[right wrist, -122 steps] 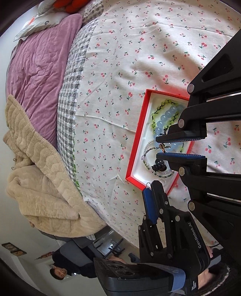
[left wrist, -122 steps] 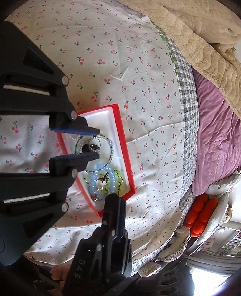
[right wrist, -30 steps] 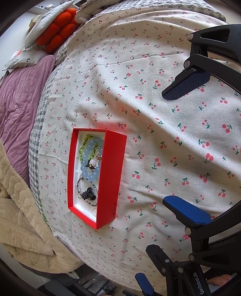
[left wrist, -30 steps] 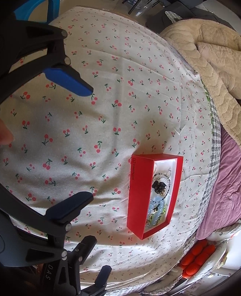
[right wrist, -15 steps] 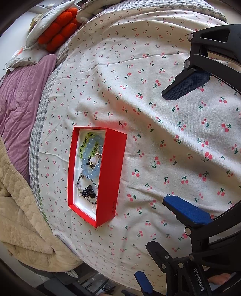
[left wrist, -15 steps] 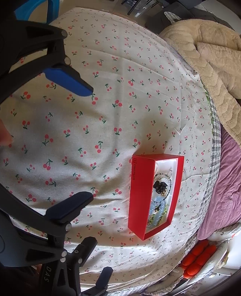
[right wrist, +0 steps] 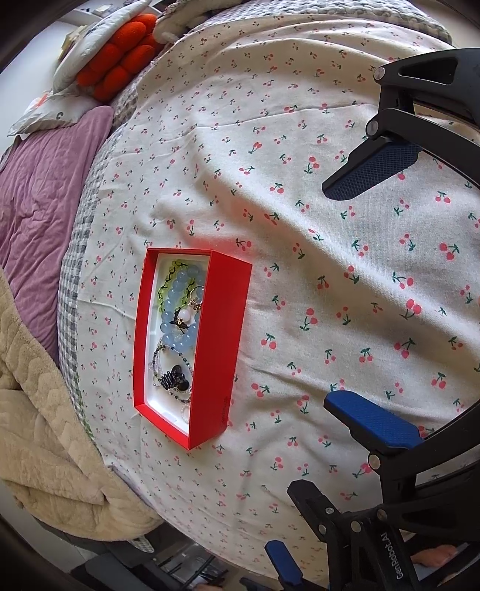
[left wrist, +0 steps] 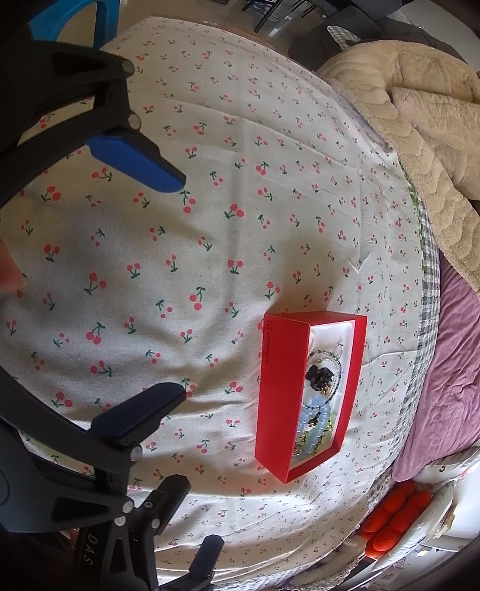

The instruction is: Organize jewelry

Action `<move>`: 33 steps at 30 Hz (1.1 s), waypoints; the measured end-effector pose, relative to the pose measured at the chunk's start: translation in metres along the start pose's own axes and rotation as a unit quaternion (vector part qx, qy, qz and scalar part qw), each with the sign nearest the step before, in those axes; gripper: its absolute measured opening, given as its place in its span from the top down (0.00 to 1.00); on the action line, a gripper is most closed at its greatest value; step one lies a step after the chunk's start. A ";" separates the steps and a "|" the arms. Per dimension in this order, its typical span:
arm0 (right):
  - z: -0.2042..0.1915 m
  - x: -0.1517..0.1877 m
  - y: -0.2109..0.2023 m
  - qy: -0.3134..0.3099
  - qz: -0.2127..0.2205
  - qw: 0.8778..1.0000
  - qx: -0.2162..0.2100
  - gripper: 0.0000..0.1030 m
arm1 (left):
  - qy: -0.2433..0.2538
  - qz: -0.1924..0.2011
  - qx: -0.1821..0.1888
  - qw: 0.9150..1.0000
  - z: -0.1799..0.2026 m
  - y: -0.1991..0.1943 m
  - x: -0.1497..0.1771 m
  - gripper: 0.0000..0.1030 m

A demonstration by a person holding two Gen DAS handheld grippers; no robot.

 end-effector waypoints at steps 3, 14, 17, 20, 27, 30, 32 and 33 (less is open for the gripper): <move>0.000 0.001 0.001 0.000 -0.002 1.000 0.000 0.00 | -0.001 0.000 0.000 1.000 0.000 0.000 0.000 0.01; 0.001 0.001 -0.001 0.001 0.000 1.000 0.000 0.00 | 0.000 -0.001 -0.001 1.000 0.001 0.001 0.000 0.01; 0.001 0.001 -0.001 0.001 0.000 1.000 0.001 0.00 | 0.001 -0.002 -0.001 1.000 0.002 0.001 0.000 0.01; 0.001 0.002 -0.001 0.001 0.000 1.000 0.000 0.00 | 0.000 -0.001 -0.002 1.000 0.002 0.001 0.000 0.01; 0.001 0.002 -0.002 0.000 -0.001 1.000 0.000 0.00 | 0.001 0.000 -0.003 1.000 0.002 0.001 0.000 0.01; 0.000 0.002 -0.002 -0.001 -0.002 1.000 -0.001 0.00 | 0.000 -0.003 -0.003 1.000 0.001 0.002 0.001 0.01; 0.000 0.003 -0.001 -0.001 -0.002 1.000 -0.002 0.00 | 0.000 -0.004 -0.005 1.000 0.001 0.002 0.002 0.01; 0.000 0.003 -0.001 -0.001 -0.003 1.000 -0.002 0.00 | 0.000 -0.005 -0.005 1.000 0.001 0.002 0.002 0.01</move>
Point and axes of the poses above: each gripper's, at about its wrist camera, not at the fingertips, and y roughly the way its jaws point, z to its right, x to its underside, the point moved 3 cm from there along y, roughly the way its jaws point, and after that the axes turned 5 degrees about y, right-handed, at the moved point
